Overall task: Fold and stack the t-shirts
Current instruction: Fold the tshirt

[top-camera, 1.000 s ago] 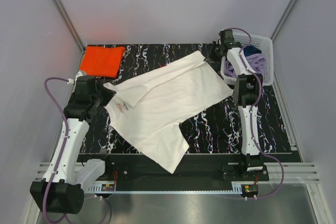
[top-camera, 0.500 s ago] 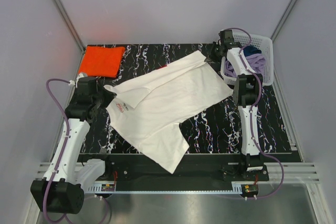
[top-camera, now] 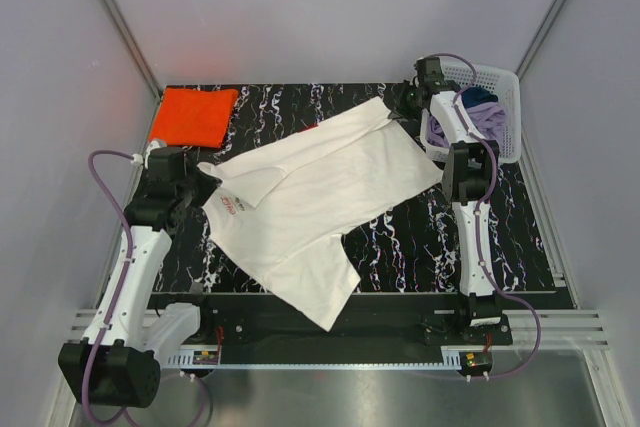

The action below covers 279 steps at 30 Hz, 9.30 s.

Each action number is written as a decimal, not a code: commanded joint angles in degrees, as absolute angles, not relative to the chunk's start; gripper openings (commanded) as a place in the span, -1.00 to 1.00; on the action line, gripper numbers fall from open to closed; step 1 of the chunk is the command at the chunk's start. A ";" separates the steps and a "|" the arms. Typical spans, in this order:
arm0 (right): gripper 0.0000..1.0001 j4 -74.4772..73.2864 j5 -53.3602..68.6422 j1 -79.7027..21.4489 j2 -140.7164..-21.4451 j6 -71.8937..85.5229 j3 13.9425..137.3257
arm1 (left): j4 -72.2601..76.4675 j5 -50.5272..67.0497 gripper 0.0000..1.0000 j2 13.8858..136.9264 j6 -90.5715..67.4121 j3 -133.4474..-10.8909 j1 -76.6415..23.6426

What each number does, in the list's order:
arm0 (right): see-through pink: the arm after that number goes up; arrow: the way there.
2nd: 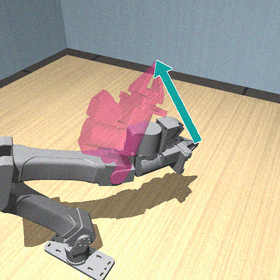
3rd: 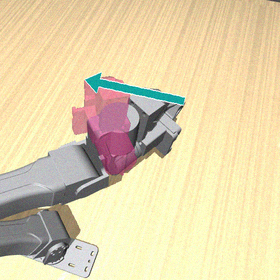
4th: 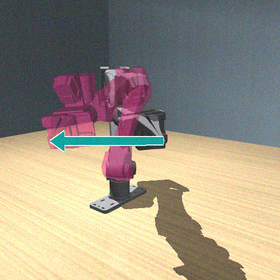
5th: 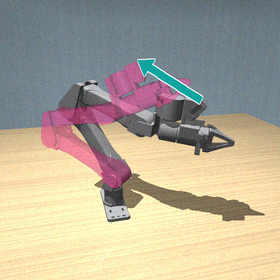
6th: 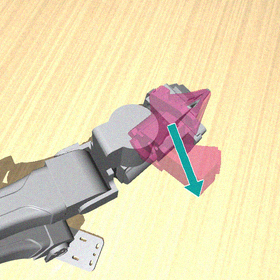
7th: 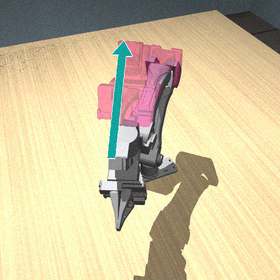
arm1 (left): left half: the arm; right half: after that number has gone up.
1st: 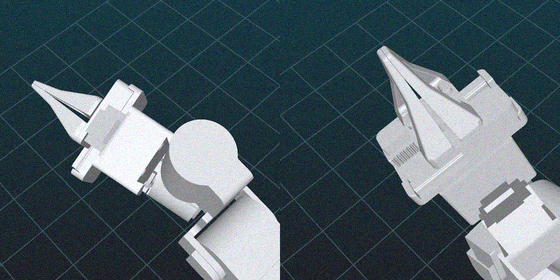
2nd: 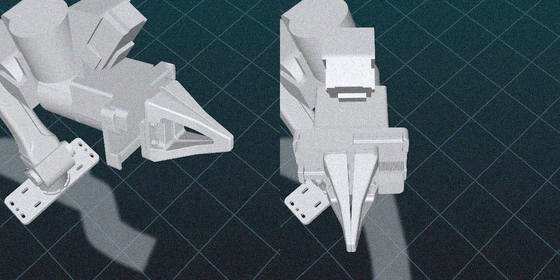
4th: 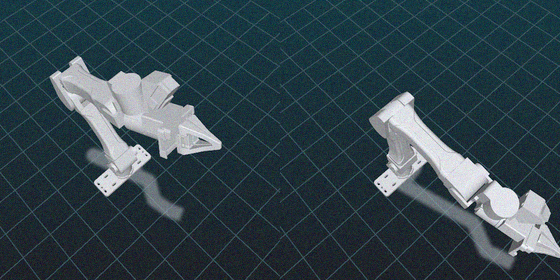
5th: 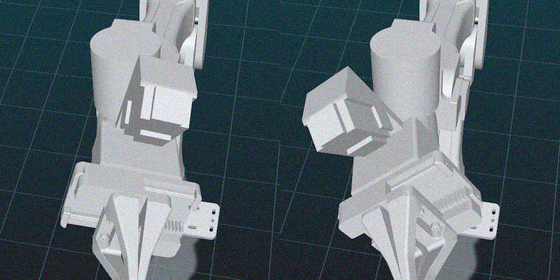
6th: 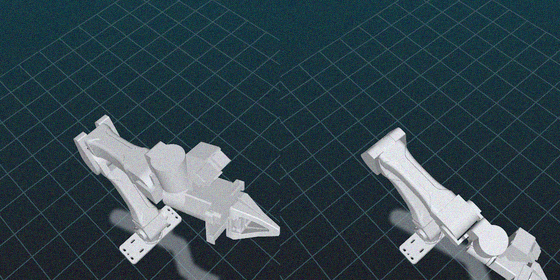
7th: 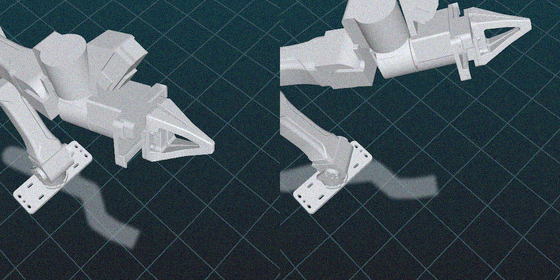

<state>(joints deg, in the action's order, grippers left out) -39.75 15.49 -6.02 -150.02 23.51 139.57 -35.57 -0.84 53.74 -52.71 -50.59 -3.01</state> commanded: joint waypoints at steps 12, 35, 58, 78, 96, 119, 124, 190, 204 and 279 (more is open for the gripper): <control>-0.36 -42.71 11.78 -6.68 -149.77 20.31 142.82 | -36.21 -2.63 -0.45 53.18 -49.67 -50.62 -3.08; 0.04 -31.03 17.39 -15.20 -146.42 24.07 142.21 | -19.25 -0.88 -0.38 77.42 -40.17 -57.74 9.84; -0.07 -29.09 17.23 -15.21 -150.20 26.10 143.26 | -16.26 5.89 -0.21 99.58 -41.75 -66.10 14.85; -0.30 -16.09 21.27 -8.97 -158.20 45.69 143.09 | -17.93 1.85 -0.69 101.69 -37.80 -61.43 19.77; -0.32 -18.80 24.08 -5.80 -160.23 44.58 151.79 | -21.18 1.49 -0.62 97.13 -31.38 -63.11 20.66; -0.04 -22.52 32.52 -24.86 -124.22 41.65 110.68 | -25.12 10.29 0.09 74.89 -34.02 -50.89 0.36; -0.03 -19.42 33.05 -29.43 -115.06 41.31 94.06 | -31.55 1.61 0.20 72.16 -32.79 -47.56 -8.24; -0.30 -6.59 33.31 -45.44 -140.45 64.16 104.24 | -32.08 -1.41 -0.74 91.76 -20.57 -59.24 -0.35; -0.41 -9.57 31.29 -45.79 -143.70 65.92 108.72 | -32.08 -0.97 -0.76 90.70 -20.74 -58.89 -0.18; -0.37 -43.77 29.46 -29.45 -123.23 29.53 101.60 | -19.62 21.78 -0.22 94.12 -29.97 -61.96 19.16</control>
<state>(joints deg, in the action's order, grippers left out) -41.43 36.40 -34.22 -128.70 32.71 99.37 -26.70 13.67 93.60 -29.26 -62.22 18.90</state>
